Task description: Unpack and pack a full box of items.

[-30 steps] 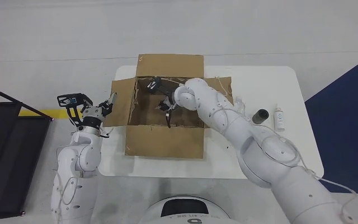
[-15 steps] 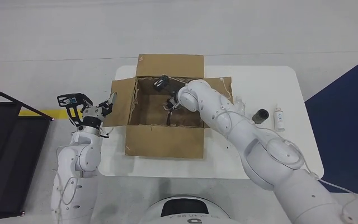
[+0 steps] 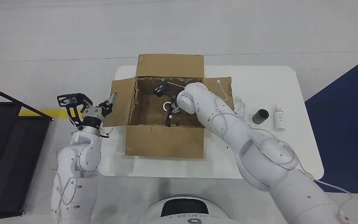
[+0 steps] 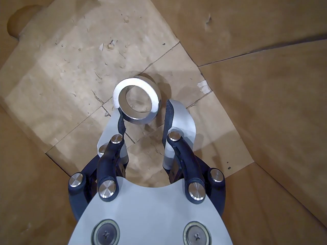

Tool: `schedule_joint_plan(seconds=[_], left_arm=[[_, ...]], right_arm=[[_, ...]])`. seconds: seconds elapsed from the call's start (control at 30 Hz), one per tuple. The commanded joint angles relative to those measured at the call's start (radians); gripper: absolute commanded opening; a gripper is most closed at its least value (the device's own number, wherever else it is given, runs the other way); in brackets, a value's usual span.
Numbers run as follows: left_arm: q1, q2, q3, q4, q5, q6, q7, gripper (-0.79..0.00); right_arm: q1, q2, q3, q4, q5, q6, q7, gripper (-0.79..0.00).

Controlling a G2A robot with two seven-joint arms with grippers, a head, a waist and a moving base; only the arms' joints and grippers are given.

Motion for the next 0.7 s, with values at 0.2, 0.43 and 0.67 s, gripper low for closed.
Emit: schedule_joint_plan(seconds=[0.2,0.43,0.67], left_arm=[[0.000,0.000,0.000,0.000,0.000,0.000,0.000,0.000],[0.000,0.000,0.000,0.000,0.000,0.000,0.000,0.000],[0.000,0.000,0.000,0.000,0.000,0.000,0.000,0.000]], right_arm=[[0.020,-0.025,0.006,0.056,0.003,-0.044,0.001,-0.483],[0.027,-0.030,0.027,0.087,0.014,-0.083,-0.032,-0.529],[0.027,-0.031,0.050,0.102,0.018,-0.091,-0.107,-0.529]])
